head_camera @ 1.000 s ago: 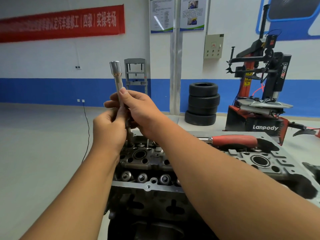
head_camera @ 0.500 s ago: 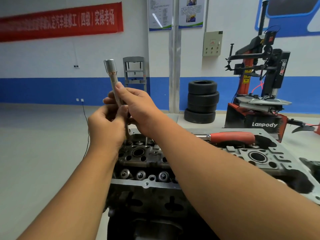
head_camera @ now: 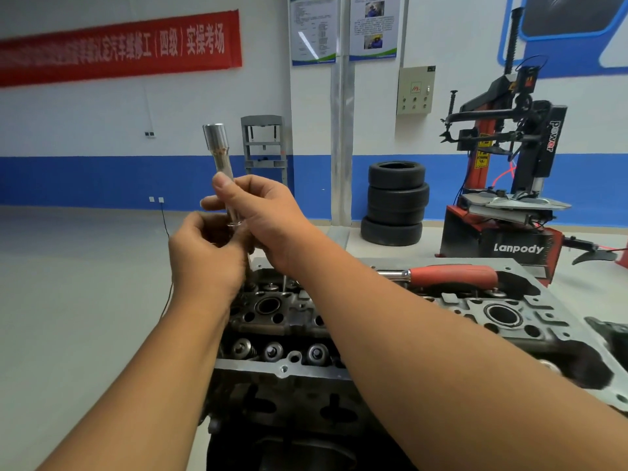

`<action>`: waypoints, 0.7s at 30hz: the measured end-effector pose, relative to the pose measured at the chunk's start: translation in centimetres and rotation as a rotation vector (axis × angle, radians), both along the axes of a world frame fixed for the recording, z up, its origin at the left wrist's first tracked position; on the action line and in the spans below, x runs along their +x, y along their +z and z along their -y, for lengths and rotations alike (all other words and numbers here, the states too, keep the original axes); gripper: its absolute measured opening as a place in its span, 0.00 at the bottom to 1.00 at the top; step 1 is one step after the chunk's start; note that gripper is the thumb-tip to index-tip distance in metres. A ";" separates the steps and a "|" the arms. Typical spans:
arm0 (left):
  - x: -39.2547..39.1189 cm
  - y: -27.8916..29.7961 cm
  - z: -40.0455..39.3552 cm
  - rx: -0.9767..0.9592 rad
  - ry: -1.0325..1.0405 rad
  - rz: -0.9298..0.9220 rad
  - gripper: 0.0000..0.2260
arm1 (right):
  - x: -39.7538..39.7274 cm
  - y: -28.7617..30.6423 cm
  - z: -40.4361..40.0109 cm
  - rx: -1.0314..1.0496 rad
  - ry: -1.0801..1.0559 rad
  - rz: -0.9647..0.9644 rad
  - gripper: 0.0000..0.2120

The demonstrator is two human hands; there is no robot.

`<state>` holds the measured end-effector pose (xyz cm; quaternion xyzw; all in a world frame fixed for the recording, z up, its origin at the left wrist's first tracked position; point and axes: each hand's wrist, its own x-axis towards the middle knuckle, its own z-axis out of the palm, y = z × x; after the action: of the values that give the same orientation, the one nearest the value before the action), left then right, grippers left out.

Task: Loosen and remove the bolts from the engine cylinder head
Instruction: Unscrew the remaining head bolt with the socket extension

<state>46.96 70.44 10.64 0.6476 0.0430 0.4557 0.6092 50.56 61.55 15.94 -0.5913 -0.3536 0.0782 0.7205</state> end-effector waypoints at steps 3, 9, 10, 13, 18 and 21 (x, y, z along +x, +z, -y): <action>-0.2 0.0 -0.1 -0.040 -0.038 0.013 0.05 | -0.1 0.1 -0.2 -0.006 -0.012 0.021 0.12; 0.0 0.2 0.0 -0.039 -0.101 0.000 0.10 | -0.3 0.3 -0.1 -0.038 0.007 -0.011 0.19; 0.0 0.1 -0.1 -0.031 -0.072 0.011 0.07 | -0.3 0.3 -0.1 -0.033 0.011 -0.019 0.18; 0.2 -0.2 -0.6 -0.029 0.010 0.013 0.07 | -0.1 0.1 -0.2 -0.017 -0.006 0.016 0.13; 0.2 -0.1 -0.3 -0.066 -0.175 0.006 0.13 | -0.4 0.4 -0.1 -0.005 -0.010 0.004 0.16; 0.3 0.1 -0.2 -0.043 -0.145 -0.010 0.14 | -0.5 0.4 0.1 -0.007 -0.020 0.011 0.19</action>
<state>47.30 70.68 10.74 0.6381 0.0088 0.4064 0.6539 50.03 61.41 16.31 -0.5977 -0.3516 0.0689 0.7172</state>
